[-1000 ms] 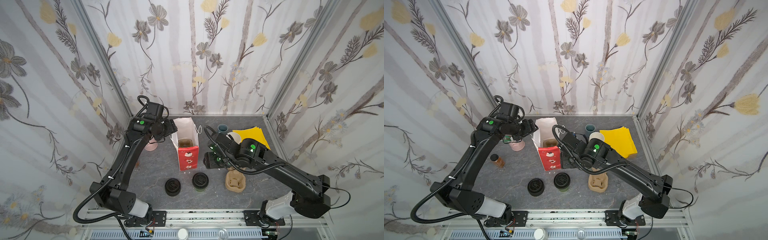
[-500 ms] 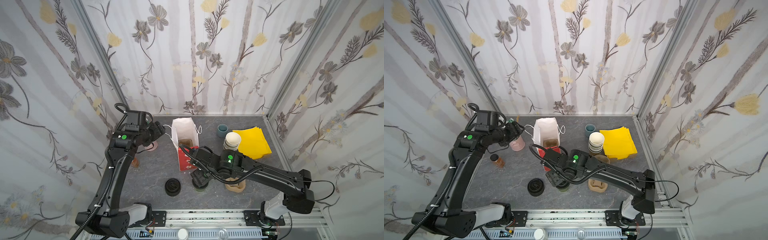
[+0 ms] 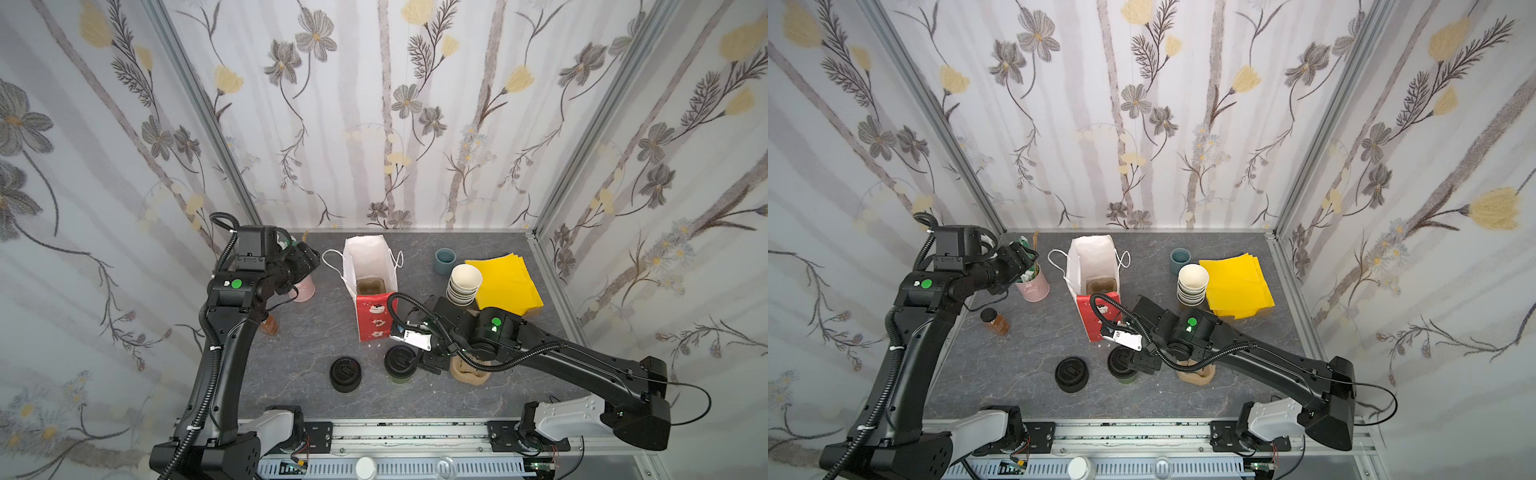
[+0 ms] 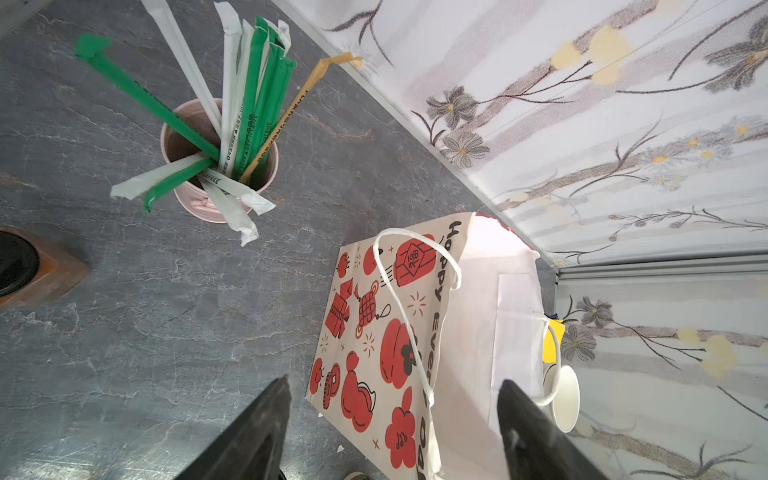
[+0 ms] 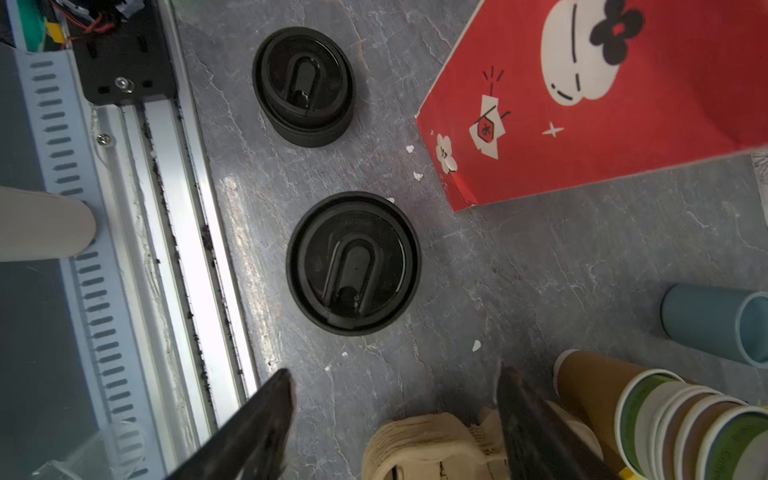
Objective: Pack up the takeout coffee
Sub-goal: 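Lower the right gripper over the nearer black-lidded cup while the left holds the bag, then close the right gripper on the black-lidded cup's lid and lift it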
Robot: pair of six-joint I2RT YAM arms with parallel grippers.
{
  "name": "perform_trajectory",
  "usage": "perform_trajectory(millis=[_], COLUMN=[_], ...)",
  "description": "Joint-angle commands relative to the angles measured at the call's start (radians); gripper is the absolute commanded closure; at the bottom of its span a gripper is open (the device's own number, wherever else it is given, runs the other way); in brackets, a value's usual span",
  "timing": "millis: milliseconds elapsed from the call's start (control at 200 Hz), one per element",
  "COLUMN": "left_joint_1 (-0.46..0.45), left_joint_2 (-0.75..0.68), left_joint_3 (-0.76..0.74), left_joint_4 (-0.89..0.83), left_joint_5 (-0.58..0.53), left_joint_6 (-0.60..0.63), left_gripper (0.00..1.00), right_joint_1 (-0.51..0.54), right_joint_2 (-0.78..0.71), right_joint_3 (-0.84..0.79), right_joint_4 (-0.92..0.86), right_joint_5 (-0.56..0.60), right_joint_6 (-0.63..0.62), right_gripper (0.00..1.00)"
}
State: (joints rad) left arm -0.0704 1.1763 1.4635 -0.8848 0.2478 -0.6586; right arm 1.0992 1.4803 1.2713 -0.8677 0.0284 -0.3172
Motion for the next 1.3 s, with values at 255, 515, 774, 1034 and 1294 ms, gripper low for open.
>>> perform_trajectory(millis=[255,515,774,1034,1294], left_joint_1=[0.002,0.005,0.005,0.007,0.008], left_joint_2=[-0.015,-0.013,-0.016,-0.018,-0.020], left_joint_3=[-0.025,-0.021,-0.020,-0.026,-0.028], left_joint_4=[0.050,0.052,0.056,0.060,0.061], left_joint_5=[-0.001,0.004,0.005,0.006,0.008], left_joint_6=[-0.021,-0.018,-0.018,-0.021,-0.021], left_gripper=[0.22,0.24,0.25,0.27,0.28], right_joint_1=[0.024,0.024,0.023,0.022,0.014], right_joint_2=[0.096,0.156,0.170,0.206,0.237], right_joint_3=[0.005,-0.010,-0.028,-0.019,0.002], right_joint_4=[0.120,0.160,0.159,0.153,0.147], right_joint_5=[-0.058,-0.051,-0.089,-0.109,-0.120], right_joint_6=[-0.071,-0.065,-0.044,-0.028,-0.023], right_gripper=[0.21,0.18,0.01,0.08,0.11])
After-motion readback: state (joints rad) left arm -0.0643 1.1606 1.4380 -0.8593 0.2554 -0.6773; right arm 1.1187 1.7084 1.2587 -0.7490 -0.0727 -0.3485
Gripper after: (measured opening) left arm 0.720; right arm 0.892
